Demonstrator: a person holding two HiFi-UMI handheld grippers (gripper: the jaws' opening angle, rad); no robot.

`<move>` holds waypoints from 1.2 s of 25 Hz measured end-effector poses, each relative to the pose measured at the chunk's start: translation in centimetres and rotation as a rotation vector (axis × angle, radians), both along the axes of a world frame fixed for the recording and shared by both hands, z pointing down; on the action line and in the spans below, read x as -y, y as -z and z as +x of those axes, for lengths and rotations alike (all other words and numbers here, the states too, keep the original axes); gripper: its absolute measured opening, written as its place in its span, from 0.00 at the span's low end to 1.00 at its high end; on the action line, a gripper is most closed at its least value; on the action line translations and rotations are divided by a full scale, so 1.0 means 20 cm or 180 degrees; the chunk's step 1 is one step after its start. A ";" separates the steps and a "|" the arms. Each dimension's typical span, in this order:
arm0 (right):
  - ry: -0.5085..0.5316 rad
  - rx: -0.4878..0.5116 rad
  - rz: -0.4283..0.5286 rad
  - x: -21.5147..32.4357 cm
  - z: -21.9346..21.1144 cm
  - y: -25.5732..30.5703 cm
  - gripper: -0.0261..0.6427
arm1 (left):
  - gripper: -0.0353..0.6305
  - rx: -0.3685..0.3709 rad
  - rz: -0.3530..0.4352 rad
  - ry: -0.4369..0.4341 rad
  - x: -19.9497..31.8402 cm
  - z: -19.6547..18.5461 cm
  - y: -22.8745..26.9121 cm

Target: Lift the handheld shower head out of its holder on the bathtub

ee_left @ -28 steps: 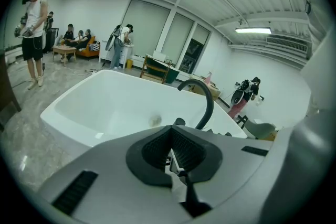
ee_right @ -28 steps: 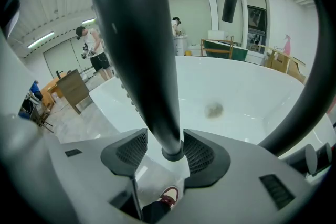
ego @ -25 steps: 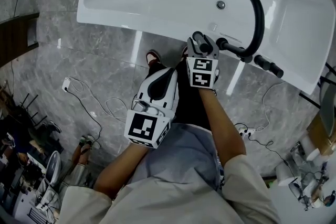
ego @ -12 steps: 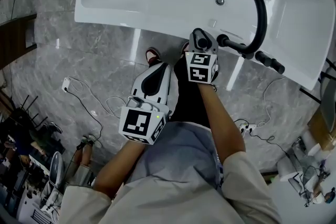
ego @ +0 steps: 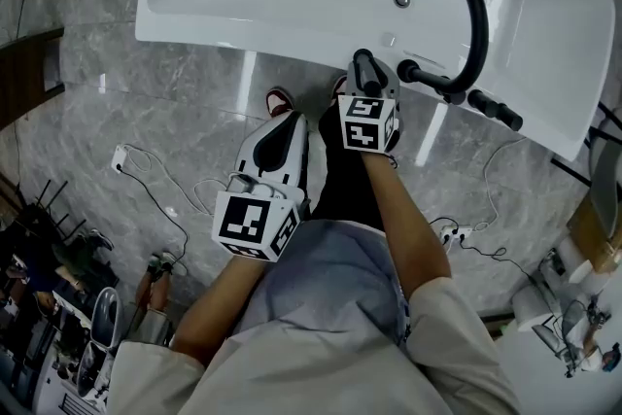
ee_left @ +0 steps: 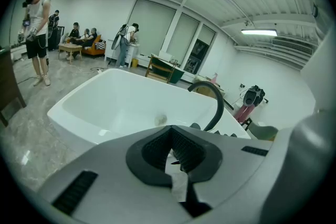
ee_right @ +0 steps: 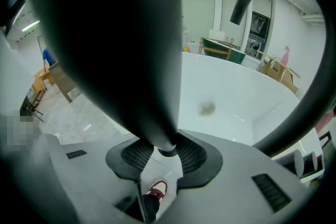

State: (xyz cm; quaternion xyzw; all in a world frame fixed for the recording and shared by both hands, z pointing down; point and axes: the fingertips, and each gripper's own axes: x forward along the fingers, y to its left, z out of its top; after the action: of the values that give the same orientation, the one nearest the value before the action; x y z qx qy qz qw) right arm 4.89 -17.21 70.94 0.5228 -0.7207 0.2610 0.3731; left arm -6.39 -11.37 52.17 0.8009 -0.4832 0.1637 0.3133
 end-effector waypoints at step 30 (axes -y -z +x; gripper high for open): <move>0.0173 0.0054 0.0126 -0.05 0.03 0.24 0.25 | 0.06 -0.0130 0.0112 0.0009 0.09 0.10 0.09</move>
State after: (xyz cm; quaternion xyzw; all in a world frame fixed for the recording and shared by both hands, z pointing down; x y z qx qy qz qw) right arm 5.56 -16.25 66.16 0.5080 -0.7428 0.2409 0.3636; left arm -4.47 -13.12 50.46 0.8089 -0.4806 0.1384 0.3091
